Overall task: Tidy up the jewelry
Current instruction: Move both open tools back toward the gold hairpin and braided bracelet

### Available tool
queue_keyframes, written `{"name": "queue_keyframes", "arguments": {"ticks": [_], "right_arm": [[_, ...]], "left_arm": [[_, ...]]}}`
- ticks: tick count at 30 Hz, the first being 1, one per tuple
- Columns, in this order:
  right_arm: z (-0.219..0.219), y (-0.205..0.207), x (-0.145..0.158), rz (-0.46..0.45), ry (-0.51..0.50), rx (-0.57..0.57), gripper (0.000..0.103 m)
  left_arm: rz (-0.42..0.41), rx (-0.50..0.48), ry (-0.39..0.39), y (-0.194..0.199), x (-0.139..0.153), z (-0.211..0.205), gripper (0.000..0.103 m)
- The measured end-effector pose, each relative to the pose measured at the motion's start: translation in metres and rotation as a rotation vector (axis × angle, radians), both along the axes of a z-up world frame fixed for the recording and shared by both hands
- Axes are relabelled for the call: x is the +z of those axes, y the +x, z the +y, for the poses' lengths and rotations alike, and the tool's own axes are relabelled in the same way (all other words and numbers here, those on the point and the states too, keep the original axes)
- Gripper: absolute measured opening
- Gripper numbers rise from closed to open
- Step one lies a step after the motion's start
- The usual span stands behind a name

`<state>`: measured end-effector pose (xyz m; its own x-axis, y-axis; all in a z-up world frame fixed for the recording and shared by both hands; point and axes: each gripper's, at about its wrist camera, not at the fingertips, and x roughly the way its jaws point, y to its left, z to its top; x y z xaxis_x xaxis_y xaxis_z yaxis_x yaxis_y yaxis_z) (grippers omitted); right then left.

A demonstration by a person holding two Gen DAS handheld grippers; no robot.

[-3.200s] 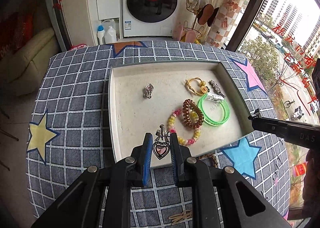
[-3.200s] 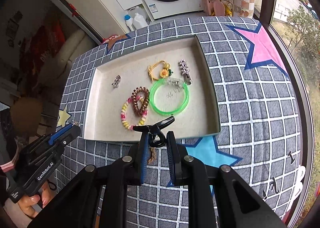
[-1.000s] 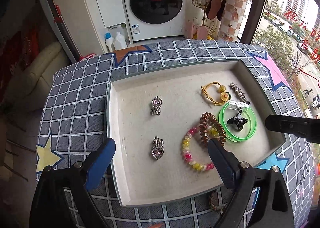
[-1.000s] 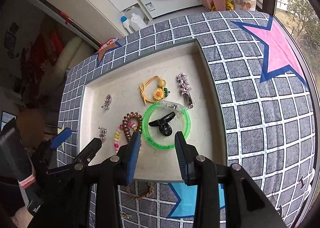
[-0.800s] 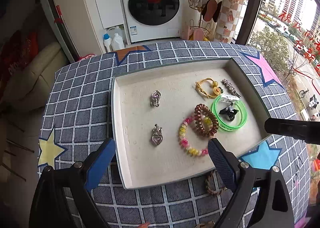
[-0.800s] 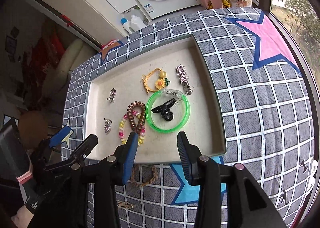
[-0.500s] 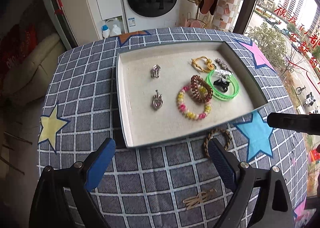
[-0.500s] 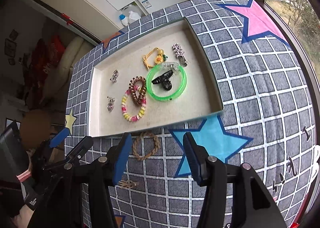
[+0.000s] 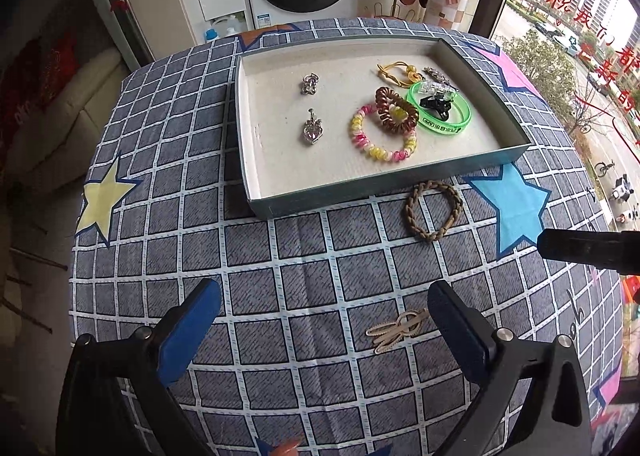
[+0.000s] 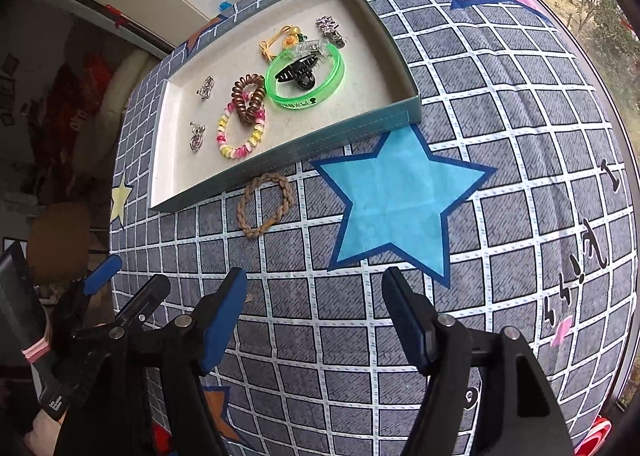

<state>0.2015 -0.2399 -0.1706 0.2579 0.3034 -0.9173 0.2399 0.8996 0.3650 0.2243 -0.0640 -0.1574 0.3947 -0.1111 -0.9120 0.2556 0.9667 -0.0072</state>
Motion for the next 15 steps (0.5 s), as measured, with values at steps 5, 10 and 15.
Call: {"name": "queue_keyframes", "arguments": {"ticks": [5, 10, 15], "right_arm": [[0.001, -0.006, -0.002, 0.003, 0.005, -0.007, 0.084], [-0.001, -0.01, -0.003, -0.002, 0.004, -0.011, 0.085], [0.007, -0.012, -0.001, -0.033, -0.032, 0.03, 0.085]], "left_arm": [[0.02, -0.017, 0.007, -0.005, -0.006, 0.0, 0.103], [0.039, -0.057, 0.003, -0.01, -0.013, -0.002, 0.103], [0.041, -0.124, 0.024, -0.019, -0.021, -0.009, 0.103]]}}
